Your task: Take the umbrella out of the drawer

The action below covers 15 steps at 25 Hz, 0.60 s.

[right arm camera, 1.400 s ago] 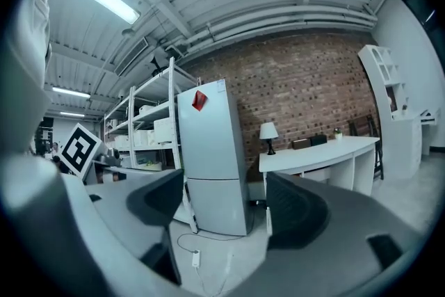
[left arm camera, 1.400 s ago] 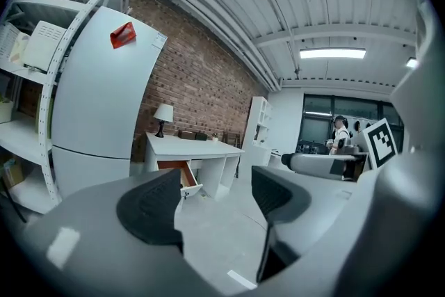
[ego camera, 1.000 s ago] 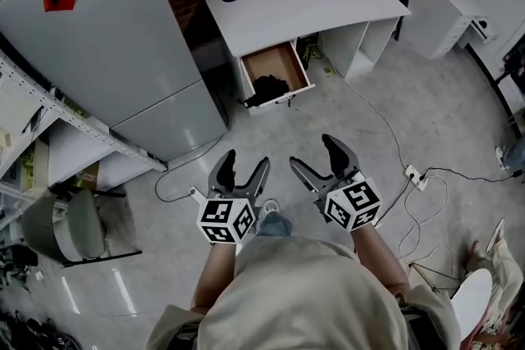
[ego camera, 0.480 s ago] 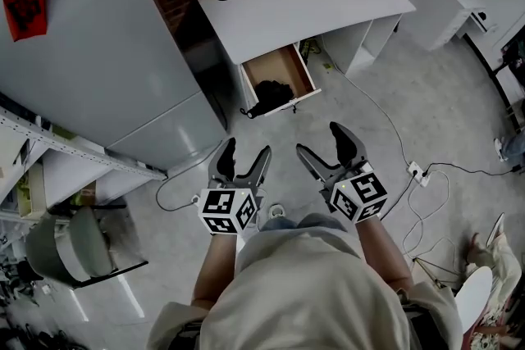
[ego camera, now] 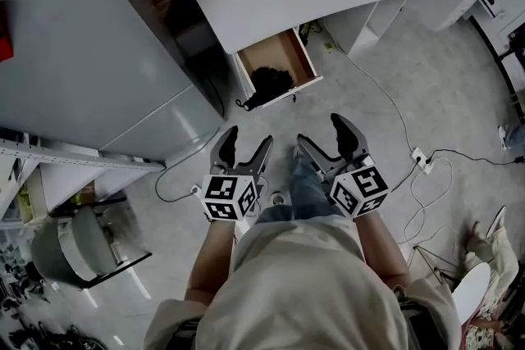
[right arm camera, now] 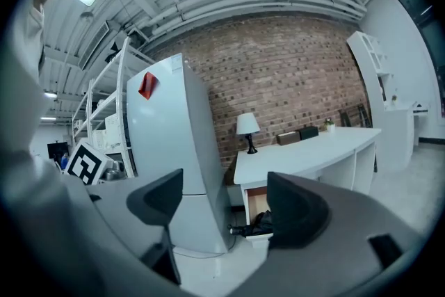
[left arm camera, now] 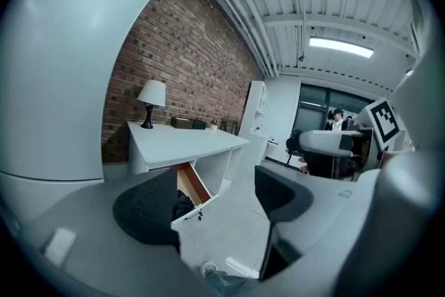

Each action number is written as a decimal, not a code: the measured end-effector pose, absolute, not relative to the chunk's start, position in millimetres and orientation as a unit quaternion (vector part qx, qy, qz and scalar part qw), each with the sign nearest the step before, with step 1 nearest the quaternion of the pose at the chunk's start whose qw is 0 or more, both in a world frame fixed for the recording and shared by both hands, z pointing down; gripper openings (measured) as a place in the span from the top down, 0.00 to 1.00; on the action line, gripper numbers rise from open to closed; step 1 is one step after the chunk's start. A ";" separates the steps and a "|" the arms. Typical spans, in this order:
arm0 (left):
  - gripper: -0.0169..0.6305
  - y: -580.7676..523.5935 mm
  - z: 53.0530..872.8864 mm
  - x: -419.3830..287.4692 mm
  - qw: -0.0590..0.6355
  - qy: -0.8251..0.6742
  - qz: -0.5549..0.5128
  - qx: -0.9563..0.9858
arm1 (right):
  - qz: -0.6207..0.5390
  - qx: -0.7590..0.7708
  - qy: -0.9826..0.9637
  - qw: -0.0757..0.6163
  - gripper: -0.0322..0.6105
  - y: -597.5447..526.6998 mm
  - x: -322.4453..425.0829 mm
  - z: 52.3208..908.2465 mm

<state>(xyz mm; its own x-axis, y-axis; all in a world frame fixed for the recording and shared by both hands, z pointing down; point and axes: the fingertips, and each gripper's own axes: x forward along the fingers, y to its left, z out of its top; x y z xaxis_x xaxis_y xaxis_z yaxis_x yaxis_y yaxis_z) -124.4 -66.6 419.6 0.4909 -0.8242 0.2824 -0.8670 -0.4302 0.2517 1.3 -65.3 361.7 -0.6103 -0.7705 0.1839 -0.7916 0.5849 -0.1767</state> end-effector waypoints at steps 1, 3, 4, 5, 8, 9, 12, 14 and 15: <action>0.46 -75.1 425.0 -122.1 0.189 -0.499 0.062 0.844 | 0.125 0.438 -0.889 0.045 0.38 -72.6 1.9 365.8; 0.46 -95.2 436.3 -116.3 0.198 -0.495 0.069 0.843 | 0.129 0.435 -0.890 0.047 0.38 -90.6 4.3 372.8; 0.46 -106.4 442.3 -113.3 0.201 -0.494 0.072 0.843 | 0.130 0.433 -0.891 0.049 0.38 -101.1 5.8 376.1; 0.46 -117.8 448.6 -110.7 0.203 -0.494 0.075 0.842 | 0.132 0.430 -0.892 0.051 0.38 -111.8 7.3 379.6; 0.46 -150.7 470.6 -103.9 0.217 -0.499 0.085 0.835 | 0.140 0.419 -0.895 0.063 0.38 -142.9 13.0 392.2; 0.46 -162.3 478.3 -101.5 0.224 -0.500 0.089 0.832 | 0.143 0.417 -0.895 0.068 0.38 -153.8 15.9 396.7; 0.46 -200.1 502.5 -95.4 0.244 -0.502 0.104 0.823 | 0.152 0.409 -0.896 0.082 0.38 -189.4 23.4 411.6; 0.46 -224.9 521.2 -90.7 0.254 -0.501 0.119 0.818 | 0.157 0.402 -0.897 0.095 0.38 -212.4 26.3 423.9; 0.46 -236.3 531.3 -87.5 0.258 -0.498 0.128 0.818 | 0.159 0.398 -0.898 0.102 0.38 -222.8 27.4 430.7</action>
